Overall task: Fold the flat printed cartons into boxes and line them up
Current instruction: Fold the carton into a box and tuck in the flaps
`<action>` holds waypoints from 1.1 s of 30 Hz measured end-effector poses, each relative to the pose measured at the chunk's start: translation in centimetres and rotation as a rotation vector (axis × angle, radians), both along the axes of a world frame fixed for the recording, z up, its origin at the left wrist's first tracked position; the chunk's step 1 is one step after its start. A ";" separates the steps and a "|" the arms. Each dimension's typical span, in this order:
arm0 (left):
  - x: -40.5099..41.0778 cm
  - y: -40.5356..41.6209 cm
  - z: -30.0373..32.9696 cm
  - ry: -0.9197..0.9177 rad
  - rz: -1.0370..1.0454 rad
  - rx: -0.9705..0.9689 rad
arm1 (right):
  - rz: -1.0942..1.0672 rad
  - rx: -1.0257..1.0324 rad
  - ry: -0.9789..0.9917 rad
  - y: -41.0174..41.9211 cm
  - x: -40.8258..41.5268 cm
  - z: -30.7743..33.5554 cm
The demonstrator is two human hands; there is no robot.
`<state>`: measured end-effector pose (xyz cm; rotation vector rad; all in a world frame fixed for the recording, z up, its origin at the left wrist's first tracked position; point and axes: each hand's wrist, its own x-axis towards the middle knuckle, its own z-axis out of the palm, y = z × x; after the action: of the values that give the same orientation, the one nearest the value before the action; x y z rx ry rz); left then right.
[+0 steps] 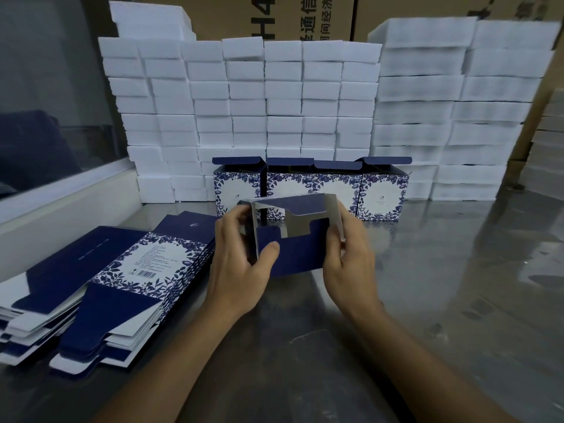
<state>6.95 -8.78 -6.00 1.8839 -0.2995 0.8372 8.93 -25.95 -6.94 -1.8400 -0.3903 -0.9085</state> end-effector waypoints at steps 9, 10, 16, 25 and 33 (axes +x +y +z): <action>0.0 -0.2 1.0 0.007 0.038 -0.169 | 0.187 0.002 -0.006 0.5 -0.7 0.2; 0.0 -0.1 1.1 0.007 0.055 -0.182 | 0.168 0.014 -0.012 0.5 -0.6 0.2; 0.1 -0.1 1.0 -0.019 0.099 -0.163 | 0.093 0.030 0.017 0.5 -0.2 -0.1; 0.0 -0.2 0.6 -0.032 0.078 -0.077 | -0.108 0.075 0.038 0.0 0.4 0.3; 0.2 0.5 0.5 -0.045 0.134 -0.051 | -0.103 0.005 0.074 -0.4 0.5 0.3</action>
<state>7.18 -8.27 -5.49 1.8554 -0.1795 0.9689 9.44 -26.35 -6.59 -1.8977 -0.2486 -0.9069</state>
